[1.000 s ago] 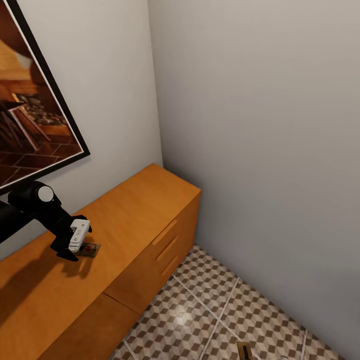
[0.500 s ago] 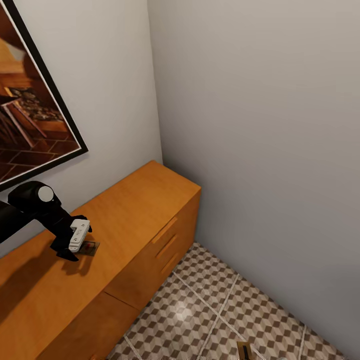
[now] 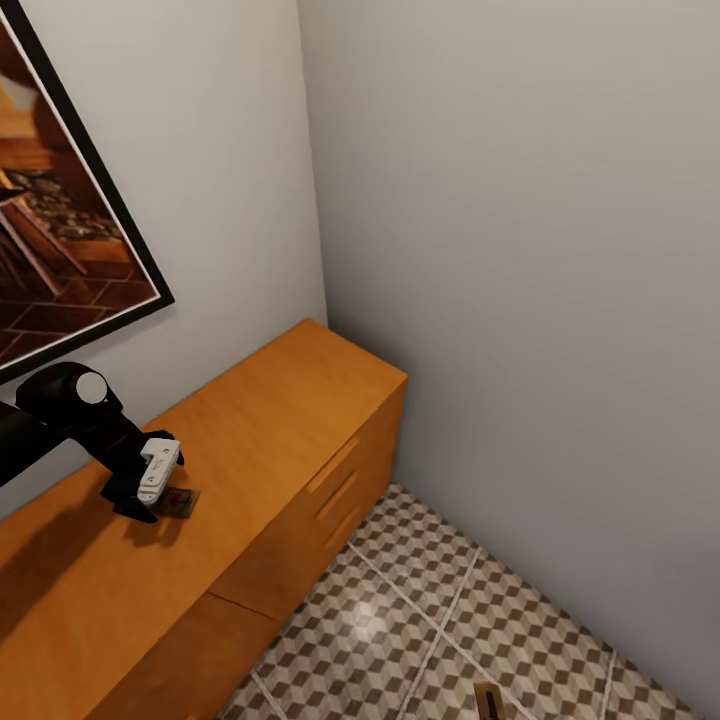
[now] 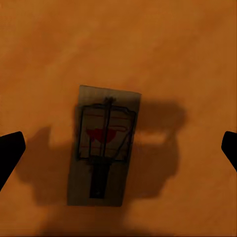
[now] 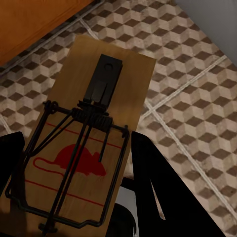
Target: Take the four mousetraps from the cabinet in the bathroom and place them on the bathroom floor. Make sure all four end up on the same floor surface, and ensure that at least two of them are either under or directly next to the same bathroom sink.
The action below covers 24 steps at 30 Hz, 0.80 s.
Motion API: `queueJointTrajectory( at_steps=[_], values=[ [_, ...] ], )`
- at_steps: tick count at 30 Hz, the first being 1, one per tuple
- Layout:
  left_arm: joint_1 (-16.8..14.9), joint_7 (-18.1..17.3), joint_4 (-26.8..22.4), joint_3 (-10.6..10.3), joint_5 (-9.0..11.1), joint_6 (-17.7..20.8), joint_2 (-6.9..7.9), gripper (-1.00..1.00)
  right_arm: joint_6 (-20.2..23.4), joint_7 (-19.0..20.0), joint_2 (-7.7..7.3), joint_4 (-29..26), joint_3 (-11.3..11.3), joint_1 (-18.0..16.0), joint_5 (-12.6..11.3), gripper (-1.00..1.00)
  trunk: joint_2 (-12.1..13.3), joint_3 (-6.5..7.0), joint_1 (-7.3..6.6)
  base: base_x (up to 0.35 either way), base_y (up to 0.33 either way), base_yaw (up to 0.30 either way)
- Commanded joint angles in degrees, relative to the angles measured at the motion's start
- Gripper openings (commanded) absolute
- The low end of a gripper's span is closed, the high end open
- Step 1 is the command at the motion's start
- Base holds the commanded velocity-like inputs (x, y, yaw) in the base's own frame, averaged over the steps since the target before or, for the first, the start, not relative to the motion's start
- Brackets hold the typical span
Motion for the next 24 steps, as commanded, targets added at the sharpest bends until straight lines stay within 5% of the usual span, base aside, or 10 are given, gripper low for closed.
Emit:
queueJointTrajectory(
  at_steps=[1, 24],
  values=[
    [-0.1, -0.3, -0.1, -0.1, -0.2, 0.6, 0.03, 1.0, -0.2, 0.3, -0.02, 0.0, 0.4, 0.0, -0.7, -1.0, -0.1, -0.1, 0.04, 0.083, 0.042, 0.0],
    [-0.1, -0.3, 0.0, -0.1, -0.2, 0.6, 0.07, 1.0, -0.2, 0.3, -0.02, 0.0, 0.4, 0.0, -0.7, -1.0, -0.1, -0.11, 0.04, 0.039, 0.019, 0.0]
  ],
)
